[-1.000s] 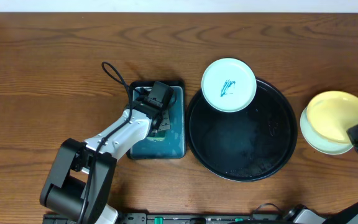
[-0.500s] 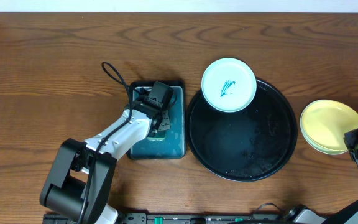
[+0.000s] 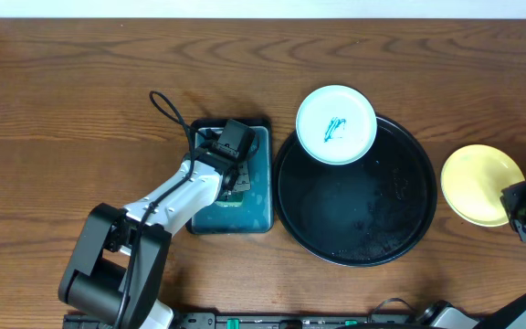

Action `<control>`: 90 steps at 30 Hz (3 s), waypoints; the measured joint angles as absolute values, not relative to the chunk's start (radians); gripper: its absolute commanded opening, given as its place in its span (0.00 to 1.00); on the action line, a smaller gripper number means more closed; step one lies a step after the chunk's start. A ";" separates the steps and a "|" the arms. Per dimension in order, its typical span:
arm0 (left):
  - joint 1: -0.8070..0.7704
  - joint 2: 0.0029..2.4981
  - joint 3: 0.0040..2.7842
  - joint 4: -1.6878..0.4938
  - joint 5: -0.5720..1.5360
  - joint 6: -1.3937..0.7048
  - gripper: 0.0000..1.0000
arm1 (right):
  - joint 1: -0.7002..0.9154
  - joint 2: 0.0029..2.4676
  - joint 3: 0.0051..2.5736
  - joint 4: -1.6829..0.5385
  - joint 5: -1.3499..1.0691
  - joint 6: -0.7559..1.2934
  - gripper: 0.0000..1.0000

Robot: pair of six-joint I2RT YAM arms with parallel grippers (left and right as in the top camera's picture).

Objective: Clean dirty plates on tray and stack at the side
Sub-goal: 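Set the yellow plate onto the pale green plate, release, then move the right gripper to the remaining pale green plate on the tray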

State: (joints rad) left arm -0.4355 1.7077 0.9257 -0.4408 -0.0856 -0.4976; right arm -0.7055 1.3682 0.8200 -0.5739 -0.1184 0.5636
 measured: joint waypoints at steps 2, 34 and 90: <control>-0.435 1.708 0.926 -0.441 -0.086 -0.498 0.26 | -0.688 1.368 0.820 -0.569 -0.123 0.564 0.27; -0.435 1.708 0.926 -0.441 -0.086 -0.498 0.26 | -0.178 1.368 0.820 -0.310 -0.149 0.289 0.39; -0.435 1.708 0.926 -0.442 -0.086 -0.498 0.26 | 0.063 1.943 1.187 -0.393 -0.190 0.183 0.01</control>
